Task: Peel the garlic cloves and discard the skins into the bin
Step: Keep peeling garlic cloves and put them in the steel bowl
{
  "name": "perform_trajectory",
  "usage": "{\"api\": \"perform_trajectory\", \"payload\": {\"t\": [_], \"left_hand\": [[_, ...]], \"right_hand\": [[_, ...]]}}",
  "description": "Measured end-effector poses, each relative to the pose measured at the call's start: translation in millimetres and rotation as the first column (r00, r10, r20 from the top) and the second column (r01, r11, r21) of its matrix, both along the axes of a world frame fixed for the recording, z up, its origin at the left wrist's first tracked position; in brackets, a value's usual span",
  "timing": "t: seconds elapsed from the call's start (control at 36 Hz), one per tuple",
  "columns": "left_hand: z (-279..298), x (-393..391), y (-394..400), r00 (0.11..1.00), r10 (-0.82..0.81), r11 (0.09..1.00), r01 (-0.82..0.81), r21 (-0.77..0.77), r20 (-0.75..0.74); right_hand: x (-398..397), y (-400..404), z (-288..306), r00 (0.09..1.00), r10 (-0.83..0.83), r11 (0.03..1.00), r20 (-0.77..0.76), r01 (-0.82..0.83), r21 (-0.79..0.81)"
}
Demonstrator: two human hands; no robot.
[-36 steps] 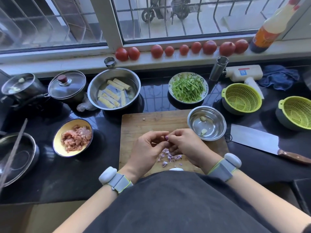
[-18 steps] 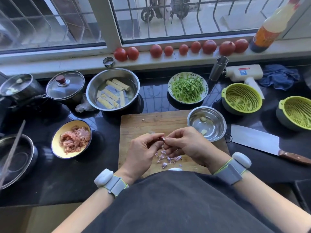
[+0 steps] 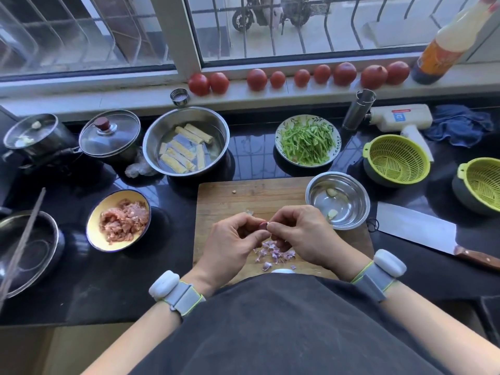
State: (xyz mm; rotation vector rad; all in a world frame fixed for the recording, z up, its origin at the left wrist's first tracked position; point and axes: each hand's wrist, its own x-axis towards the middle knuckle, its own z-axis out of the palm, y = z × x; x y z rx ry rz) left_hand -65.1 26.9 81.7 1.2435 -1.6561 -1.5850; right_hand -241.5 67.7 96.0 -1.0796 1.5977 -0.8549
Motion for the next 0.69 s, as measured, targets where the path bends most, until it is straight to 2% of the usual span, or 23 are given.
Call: {"api": "perform_trajectory", "payload": {"t": [0.11, 0.19, 0.33, 0.44, 0.53, 0.64, 0.69], "left_hand": [[-0.6, 1.0, -1.6, 1.0, 0.024, 0.999, -0.023, 0.048, -0.018], [-3.1, 0.9, -0.3, 0.998, 0.053, 0.994, -0.049, 0.097, -0.04], [-6.7, -1.3, 1.4, 0.995, 0.101, 0.99, -0.098, 0.102, -0.025], [-9.6, 1.3, 2.2, 0.99, 0.138, 0.984, -0.133, 0.12, -0.037], [-15.3, 5.1, 2.9, 0.992, 0.123, 0.987, -0.119, 0.112, -0.032], [-23.5, 7.6, 4.2, 0.996, 0.093, 0.994, -0.092, 0.064, -0.006], [-25.2, 7.4, 5.1, 0.997, 0.079, 0.996, -0.079, 0.036, 0.002]], "right_hand": [[2.3, 0.2, -3.9, 0.998, -0.051, 0.999, 0.035, 0.051, -0.008], [3.6, -0.3, -7.9, 0.998, -0.062, 0.998, -0.002, 0.062, -0.016], [9.8, -2.6, -19.5, 0.982, -0.084, 0.996, -0.167, 0.076, -0.055], [2.1, -0.8, -29.5, 0.936, -0.063, 0.998, -0.345, 0.067, -0.002], [-3.4, 2.5, -38.3, 0.905, -0.037, 0.995, -0.424, 0.074, 0.07], [-3.4, 2.6, -45.9, 0.94, -0.007, 0.976, -0.341, 0.08, 0.2], [-2.3, 3.3, -43.9, 0.95, -0.031, 0.971, -0.311, 0.103, 0.217]]}}
